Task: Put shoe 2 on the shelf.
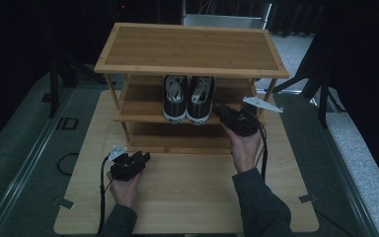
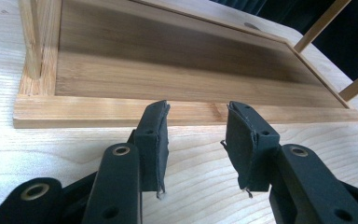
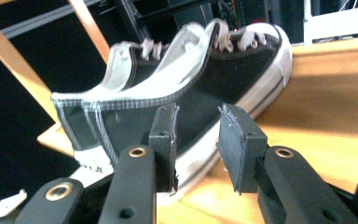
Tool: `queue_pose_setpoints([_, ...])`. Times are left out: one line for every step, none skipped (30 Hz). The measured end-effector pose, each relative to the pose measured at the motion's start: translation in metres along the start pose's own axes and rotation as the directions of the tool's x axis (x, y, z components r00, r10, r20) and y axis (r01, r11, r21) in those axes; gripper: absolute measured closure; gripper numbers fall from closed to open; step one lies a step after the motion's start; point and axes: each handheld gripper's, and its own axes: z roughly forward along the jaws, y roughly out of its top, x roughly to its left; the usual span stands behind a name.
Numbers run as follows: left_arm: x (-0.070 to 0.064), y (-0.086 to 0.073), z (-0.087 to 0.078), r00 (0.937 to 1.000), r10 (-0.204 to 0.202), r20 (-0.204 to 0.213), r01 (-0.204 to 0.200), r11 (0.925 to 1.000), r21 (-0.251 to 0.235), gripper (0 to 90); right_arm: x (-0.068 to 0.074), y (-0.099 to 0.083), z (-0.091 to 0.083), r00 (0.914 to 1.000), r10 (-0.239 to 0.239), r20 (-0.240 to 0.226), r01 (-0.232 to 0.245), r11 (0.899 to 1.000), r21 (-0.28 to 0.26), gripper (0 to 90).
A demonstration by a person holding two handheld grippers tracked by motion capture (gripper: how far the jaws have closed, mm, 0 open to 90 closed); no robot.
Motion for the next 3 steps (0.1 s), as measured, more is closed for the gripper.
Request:
queue_pose_setpoints([0.0004, 0.0001, 0.0, 1.0, 0.001, -0.001, -0.001, 1.0, 0.0, 59.2, -0.0011, -0.0047, -0.0044, 1.0, -0.008, -0.004, 0.008, 1.0, 0.005, 66.9])
queue_pose_setpoints([0.0004, 0.0001, 0.0, 1.0, 0.001, -0.001, -0.001, 1.0, 0.0, 59.2, -0.0011, -0.0047, -0.0044, 1.0, -0.008, -0.004, 0.008, 1.0, 0.005, 66.9])
queue_pose_setpoints([0.0005, 0.0, 0.0001, 1.0, 0.0, -0.002, 0.0, 1.0, 0.001, 59.2, -0.0019, -0.007, -0.0065, 0.9999, -0.01, -0.007, 0.01, 1.0, 0.008, 66.6])
